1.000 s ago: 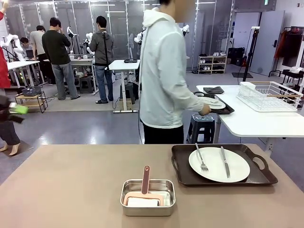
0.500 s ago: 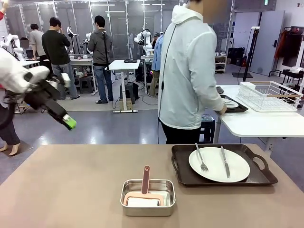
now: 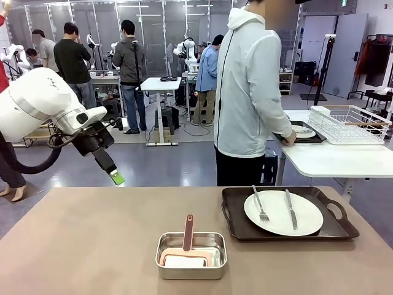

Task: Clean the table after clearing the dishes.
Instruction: When the left (or right) Handle tray is removed, use the left hand (or right hand) to clean the left (or right) side of the table with the Lint Roller.

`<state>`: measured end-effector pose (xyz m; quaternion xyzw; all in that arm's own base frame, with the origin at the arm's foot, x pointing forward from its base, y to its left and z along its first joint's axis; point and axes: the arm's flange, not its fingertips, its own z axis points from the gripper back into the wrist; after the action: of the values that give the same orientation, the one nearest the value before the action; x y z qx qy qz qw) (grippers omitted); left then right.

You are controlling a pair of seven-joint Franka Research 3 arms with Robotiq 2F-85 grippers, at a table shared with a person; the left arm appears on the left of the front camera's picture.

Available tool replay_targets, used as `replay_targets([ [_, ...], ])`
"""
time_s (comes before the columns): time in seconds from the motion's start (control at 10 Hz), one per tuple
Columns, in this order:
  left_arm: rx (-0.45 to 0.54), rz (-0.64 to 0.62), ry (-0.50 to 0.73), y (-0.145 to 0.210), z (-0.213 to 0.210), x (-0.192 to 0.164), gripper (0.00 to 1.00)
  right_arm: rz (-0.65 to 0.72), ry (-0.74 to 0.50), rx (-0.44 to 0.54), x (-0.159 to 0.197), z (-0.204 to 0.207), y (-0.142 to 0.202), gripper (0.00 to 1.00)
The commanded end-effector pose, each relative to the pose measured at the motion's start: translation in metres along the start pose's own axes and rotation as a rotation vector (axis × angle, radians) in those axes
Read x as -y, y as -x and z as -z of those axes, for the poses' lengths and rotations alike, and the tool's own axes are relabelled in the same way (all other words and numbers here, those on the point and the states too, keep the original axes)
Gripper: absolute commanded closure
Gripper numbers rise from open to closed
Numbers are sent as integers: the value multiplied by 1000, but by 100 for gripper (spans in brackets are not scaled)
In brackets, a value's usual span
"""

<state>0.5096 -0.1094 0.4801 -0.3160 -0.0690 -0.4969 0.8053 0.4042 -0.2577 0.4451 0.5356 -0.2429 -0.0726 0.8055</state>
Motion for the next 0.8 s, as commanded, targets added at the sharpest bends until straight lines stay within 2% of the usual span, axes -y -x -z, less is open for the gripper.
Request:
replay_targets([
  [0.0,-4,-4,-6,2,-4,4,0,-3,-2,-1,-3,-1,2,0],
  [0.5,0,-1,-2,0,-1,0,0,-3,-2,-1,-3,-1,2,0],
  [0.7,-109,78,59,-42,23,-22,0,-3,-2,-1,-3,-1,2,0],
])
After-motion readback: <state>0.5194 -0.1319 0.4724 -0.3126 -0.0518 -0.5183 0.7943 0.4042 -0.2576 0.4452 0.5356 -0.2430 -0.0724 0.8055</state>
